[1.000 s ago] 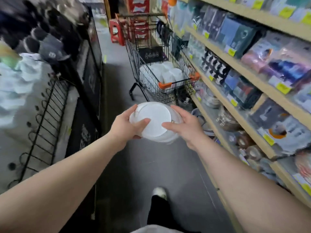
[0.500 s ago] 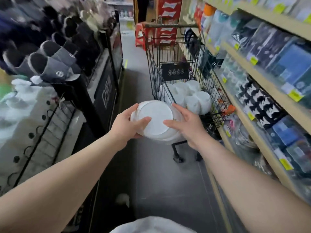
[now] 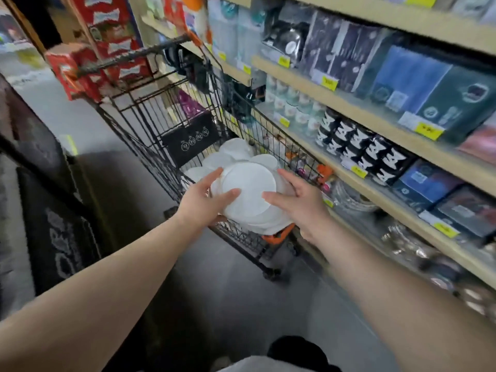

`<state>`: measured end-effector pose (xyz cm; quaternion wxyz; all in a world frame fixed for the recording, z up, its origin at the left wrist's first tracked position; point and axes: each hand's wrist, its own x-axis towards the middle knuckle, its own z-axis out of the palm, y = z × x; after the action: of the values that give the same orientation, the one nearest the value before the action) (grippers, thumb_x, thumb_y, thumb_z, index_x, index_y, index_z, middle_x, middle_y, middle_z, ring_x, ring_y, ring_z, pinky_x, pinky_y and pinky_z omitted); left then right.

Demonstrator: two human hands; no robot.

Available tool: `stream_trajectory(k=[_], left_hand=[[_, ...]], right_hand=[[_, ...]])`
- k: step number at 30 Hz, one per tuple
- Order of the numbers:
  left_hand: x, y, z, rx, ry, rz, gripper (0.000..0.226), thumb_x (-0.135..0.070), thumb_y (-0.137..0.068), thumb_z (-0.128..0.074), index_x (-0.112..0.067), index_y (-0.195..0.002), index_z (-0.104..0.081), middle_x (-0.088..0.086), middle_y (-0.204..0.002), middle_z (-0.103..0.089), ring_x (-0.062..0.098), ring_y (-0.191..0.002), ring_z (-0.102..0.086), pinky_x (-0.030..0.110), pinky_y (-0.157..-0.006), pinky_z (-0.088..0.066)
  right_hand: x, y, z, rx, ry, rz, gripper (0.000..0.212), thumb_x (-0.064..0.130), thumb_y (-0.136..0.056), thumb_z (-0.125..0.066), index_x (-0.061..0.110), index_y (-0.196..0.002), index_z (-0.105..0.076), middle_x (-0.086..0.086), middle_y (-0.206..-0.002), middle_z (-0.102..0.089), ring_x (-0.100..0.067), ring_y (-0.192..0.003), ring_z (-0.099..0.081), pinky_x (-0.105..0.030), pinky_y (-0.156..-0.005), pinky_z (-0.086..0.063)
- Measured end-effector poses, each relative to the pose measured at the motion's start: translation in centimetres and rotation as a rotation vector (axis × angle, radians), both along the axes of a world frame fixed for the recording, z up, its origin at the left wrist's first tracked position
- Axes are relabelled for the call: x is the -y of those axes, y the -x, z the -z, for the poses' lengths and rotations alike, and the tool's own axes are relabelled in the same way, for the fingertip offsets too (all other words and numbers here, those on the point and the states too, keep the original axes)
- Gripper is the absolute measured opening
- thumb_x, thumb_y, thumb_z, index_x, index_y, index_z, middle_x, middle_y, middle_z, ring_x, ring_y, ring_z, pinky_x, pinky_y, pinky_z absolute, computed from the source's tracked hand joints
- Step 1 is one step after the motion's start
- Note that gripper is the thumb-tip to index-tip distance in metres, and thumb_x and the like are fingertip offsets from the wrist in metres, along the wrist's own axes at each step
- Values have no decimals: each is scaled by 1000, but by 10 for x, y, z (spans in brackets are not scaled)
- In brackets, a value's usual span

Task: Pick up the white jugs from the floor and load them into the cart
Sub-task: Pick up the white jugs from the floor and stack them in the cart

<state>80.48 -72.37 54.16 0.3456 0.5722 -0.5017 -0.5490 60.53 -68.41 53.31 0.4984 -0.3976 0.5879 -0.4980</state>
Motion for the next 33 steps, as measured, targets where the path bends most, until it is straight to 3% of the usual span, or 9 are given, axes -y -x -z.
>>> stream_trajectory(k=[4,7,11,15,17,21,25,28,33], left_hand=[[66,34,22,8,-22,118,70,-35,-78,-79,-37,-140,-46,-2,-138,-48,24,-108,-62,42,-72,-62],[112,62,40,-4,-41,188,69,-31,-80,-78,-37,-141,-46,-4,-139,-47,19,-106,-63,37,-74,-61],[165,94,56,34,-78,312,72,-27,-81,-78,-33,-144,-44,-13,-118,-50,3,-89,-59,38,-83,-59],[211,116,75,153,-105,504,95,-32,-63,-90,-36,-145,-41,-3,-138,-49,22,-119,-56,45,-101,-49],[232,124,87,214,-90,630,107,-43,-55,-92,-40,-146,-36,-9,-141,-43,22,-128,-49,44,-106,-45],[271,139,108,227,42,940,123,-48,-43,-94,-41,-147,-28,-16,-137,-34,15,-132,-39,32,-105,-39],[301,154,134,323,157,1223,129,-46,-48,-93,-29,-153,-20,2,-153,-24,23,-139,-30,44,-110,-39],[313,165,147,325,157,1347,141,-64,-34,-83,-23,-154,-20,0,-153,-22,18,-139,-28,44,-110,-39],[330,185,179,268,40,1439,119,-44,-47,-92,-27,-149,-34,-7,-143,-34,17,-129,-39,36,-103,-43]], right_hand=[[41,25,12,-17,-51,172,74,18,-70,-86,27,-136,-55,2,-133,-60,-16,-115,-60,-38,-95,-54],[74,45,28,-21,-81,257,72,20,-69,-86,30,-134,-56,4,-128,-62,-15,-110,-62,-37,-92,-55],[112,61,47,16,-144,401,73,22,-68,-87,30,-134,-56,3,-128,-61,-16,-109,-63,-39,-93,-55],[137,70,56,38,-222,545,72,21,-72,-85,28,-137,-54,5,-126,-57,-16,-112,-59,-35,-97,-52],[148,72,62,29,-262,614,70,23,-72,-84,28,-136,-55,3,-129,-57,-16,-110,-60,-31,-93,-52],[170,64,77,41,-358,807,68,26,-71,-81,32,-134,-56,3,-127,-58,-17,-104,-62,-37,-93,-54],[187,42,90,78,-427,1038,68,30,-72,-81,32,-135,-55,0,-125,-61,-21,-103,-66,-35,-84,-58],[190,25,102,101,-418,1130,64,24,-78,-80,29,-136,-54,5,-115,-64,-14,-98,-66,-29,-81,-58],[193,18,125,123,-434,1176,65,22,-81,-78,28,-140,-50,5,-118,-63,-16,-105,-64,-36,-92,-54]])
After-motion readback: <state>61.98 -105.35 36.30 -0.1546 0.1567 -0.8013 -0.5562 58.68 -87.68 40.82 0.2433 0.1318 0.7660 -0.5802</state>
